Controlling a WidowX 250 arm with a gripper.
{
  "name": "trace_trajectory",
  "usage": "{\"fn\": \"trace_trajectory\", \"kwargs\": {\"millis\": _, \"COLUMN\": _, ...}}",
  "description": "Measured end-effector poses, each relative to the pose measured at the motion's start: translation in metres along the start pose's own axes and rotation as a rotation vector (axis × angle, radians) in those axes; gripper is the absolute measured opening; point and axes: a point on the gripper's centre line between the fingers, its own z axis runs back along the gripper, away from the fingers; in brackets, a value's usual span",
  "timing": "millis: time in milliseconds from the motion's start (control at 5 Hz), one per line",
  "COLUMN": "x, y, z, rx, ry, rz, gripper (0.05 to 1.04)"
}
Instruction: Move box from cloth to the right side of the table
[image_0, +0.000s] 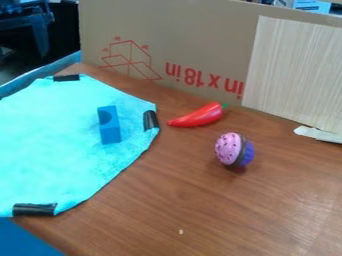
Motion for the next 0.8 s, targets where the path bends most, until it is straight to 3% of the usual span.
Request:
{"fn": "trace_trajectory", "kwargs": {"millis": 200, "x": 0.001, "y": 0.000, "z": -0.011, "rx": 0.001, "ry": 0.037, "rz": -0.001, "gripper": 1.000}}
{"fn": "trace_trajectory", "kwargs": {"millis": 400, "x": 0.004, "y": 0.018, "z": -0.015, "rx": -0.040, "ry": 0.086, "rz": -0.088, "gripper": 1.000}}
{"fn": "trace_trajectory", "kwargs": {"millis": 600, "x": -0.002, "y": 0.008, "z": -0.044, "rx": -0.111, "ry": 0.091, "rz": -0.198, "gripper": 1.000}}
{"fn": "trace_trajectory", "kwargs": {"millis": 800, "x": -0.013, "y": -0.016, "z": -0.076, "rx": -0.165, "ry": 0.016, "rz": -0.287, "gripper": 1.000}}
